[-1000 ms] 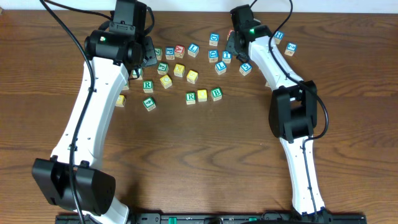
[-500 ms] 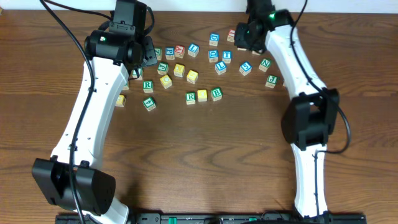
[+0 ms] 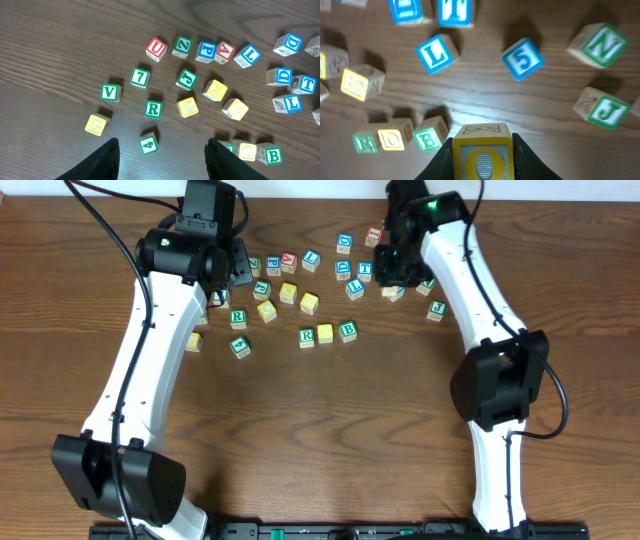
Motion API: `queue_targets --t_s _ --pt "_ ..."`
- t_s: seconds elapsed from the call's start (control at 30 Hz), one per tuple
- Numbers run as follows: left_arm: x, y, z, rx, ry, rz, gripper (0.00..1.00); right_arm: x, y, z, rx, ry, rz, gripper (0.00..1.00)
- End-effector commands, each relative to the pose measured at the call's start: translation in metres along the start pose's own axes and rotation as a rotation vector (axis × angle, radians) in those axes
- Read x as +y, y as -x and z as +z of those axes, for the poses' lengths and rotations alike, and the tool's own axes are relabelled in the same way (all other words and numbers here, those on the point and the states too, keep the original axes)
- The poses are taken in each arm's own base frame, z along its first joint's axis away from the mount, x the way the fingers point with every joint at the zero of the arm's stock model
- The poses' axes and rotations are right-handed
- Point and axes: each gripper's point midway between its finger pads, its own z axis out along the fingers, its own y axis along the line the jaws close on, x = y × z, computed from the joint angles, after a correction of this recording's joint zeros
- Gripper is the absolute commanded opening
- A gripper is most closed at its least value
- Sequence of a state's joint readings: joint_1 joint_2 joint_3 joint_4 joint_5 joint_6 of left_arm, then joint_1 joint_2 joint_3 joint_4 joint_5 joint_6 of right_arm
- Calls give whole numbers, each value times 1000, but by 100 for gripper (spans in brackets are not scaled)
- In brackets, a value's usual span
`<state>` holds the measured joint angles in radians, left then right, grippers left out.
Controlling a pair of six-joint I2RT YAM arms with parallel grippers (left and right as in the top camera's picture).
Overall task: Spell out ROBOT
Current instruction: 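Carry the yellow O block and place it right of B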
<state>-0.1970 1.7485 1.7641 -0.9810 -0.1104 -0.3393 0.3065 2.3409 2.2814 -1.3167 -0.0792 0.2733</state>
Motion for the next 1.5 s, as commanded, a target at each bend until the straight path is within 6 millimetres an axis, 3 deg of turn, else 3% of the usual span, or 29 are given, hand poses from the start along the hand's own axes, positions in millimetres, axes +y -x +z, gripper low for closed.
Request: queue_targets --t_s 0.0,0.23,0.43,0.77,0.87,0.97,1.13,1.3,1.47 --pt "2 3 -4 -12 0 0 55 9 -15 14 46 -13 -54 24" --pt "2 3 -4 -12 0 0 54 22 -47 57 120 -41 -106 24" --pt "2 3 -4 -12 0 0 54 32 -52 78 104 -34 -134 25" --pt "2 3 -4 -12 0 0 54 24 -56 97 85 -76 -142 25" --pt "2 3 -4 -11 0 0 55 23 -56 98 85 -76 -142 26" --pt "2 3 -3 -9 1 1 55 23 -57 97 89 -77 -143 37" --pt "2 2 -3 -8 1 1 55 28 -60 91 106 -48 -140 39" --pt "2 3 -3 -9 1 1 55 31 -50 69 59 -33 -138 45" --pt "2 2 -3 -8 1 1 54 33 -27 33 -38 -5 -125 48"
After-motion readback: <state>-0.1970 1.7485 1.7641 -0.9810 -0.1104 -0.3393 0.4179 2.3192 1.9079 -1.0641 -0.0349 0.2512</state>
